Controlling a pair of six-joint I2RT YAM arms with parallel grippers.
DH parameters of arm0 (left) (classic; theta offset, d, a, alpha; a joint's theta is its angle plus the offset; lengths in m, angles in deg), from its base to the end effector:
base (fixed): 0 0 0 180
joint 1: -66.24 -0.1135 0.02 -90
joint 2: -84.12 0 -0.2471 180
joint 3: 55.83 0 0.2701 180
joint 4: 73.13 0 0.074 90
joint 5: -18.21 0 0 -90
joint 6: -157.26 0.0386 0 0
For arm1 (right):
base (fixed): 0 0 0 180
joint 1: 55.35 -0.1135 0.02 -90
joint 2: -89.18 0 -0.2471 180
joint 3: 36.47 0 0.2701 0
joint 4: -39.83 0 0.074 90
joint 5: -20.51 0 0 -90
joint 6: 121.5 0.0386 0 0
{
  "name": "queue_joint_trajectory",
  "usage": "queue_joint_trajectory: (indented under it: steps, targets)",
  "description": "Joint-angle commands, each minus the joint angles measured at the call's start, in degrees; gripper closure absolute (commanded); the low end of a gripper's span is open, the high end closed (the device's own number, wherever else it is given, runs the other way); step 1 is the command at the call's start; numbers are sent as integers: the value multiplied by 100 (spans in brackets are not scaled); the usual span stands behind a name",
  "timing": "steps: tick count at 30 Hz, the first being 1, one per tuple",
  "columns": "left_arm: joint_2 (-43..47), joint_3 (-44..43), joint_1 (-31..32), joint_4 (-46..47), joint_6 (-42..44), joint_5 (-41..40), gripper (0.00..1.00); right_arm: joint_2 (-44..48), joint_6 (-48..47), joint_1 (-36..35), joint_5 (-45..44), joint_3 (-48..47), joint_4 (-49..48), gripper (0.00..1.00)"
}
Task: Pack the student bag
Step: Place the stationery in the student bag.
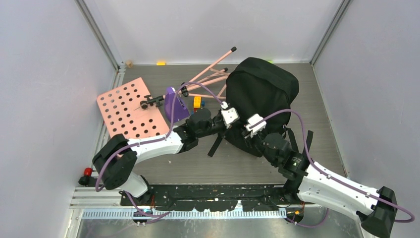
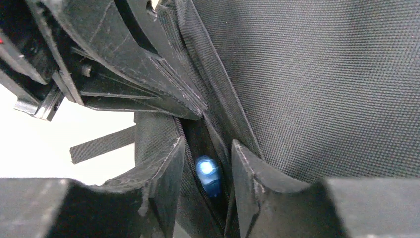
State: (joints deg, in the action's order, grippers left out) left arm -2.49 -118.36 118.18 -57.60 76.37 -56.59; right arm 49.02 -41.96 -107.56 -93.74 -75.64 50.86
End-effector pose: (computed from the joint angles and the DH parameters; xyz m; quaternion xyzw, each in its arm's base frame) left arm 0.2152 -0.2913 0.2334 0.4559 0.6033 -0.3294 0.5655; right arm 0.1400 0.1547 0.2455 -0.2823 0.7178 0.0667 0.6329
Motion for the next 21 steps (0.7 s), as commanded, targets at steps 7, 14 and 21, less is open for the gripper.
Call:
queue_joint_trajectory:
  steps: [7, 14, 21]
  targets:
    - [354, -328, -193, 101, -34, -367, 100, 625, 634, 43, -375, -620, 1101, 38]
    - [1232, -213, -193, -746, -522, -347, 51, 562, 1025, 44, -131, -1562, 1797, 37]
    - [2805, 418, -215, -2869, -1593, -1906, 18, 514, 1342, 44, 236, -1803, 1713, 35]
